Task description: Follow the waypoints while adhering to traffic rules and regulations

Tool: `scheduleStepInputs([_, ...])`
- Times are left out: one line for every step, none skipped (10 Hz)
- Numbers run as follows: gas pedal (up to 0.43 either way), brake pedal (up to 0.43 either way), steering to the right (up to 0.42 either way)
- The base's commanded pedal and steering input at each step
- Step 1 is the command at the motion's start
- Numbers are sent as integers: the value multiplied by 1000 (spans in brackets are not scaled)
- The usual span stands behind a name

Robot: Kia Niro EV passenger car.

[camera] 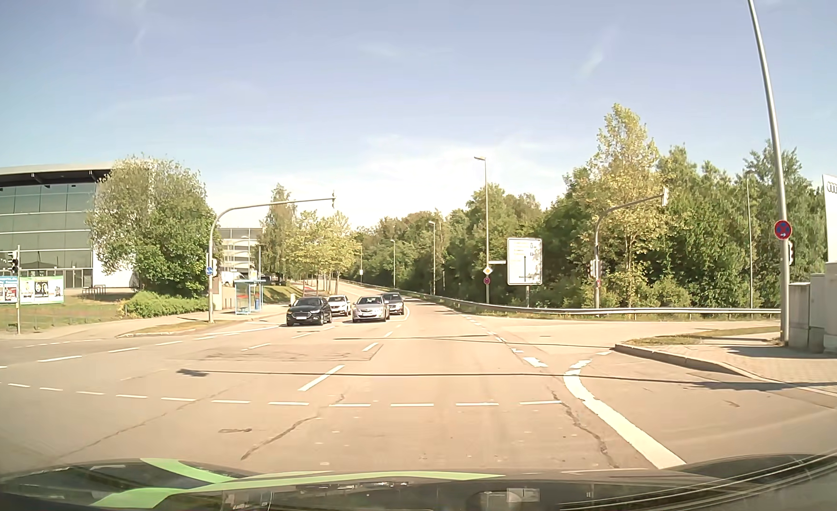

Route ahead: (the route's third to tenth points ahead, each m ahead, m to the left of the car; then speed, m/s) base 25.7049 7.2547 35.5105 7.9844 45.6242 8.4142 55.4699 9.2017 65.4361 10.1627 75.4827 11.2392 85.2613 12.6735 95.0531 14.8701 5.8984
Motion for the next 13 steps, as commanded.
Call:
scheduleStepInputs([299, 0, -11])
scheduleStepInputs([287, 0, -12])
scheduleStepInputs([268, 0, -11])
scheduleStepInputs([240, 0, -11])
scheduleStepInputs([209, 0, -11])
scheduleStepInputs([209, 0, -11])
scheduleStepInputs([197, 0, -11])
scheduleStepInputs([169, 0, -10])
scheduleStepInputs([169, 0, -10])
scheduleStepInputs([169, 0, -10])
scheduleStepInputs([169, 0, -10])
scheduleStepInputs([169, 0, -9])
scheduleStepInputs([150, 0, -9])
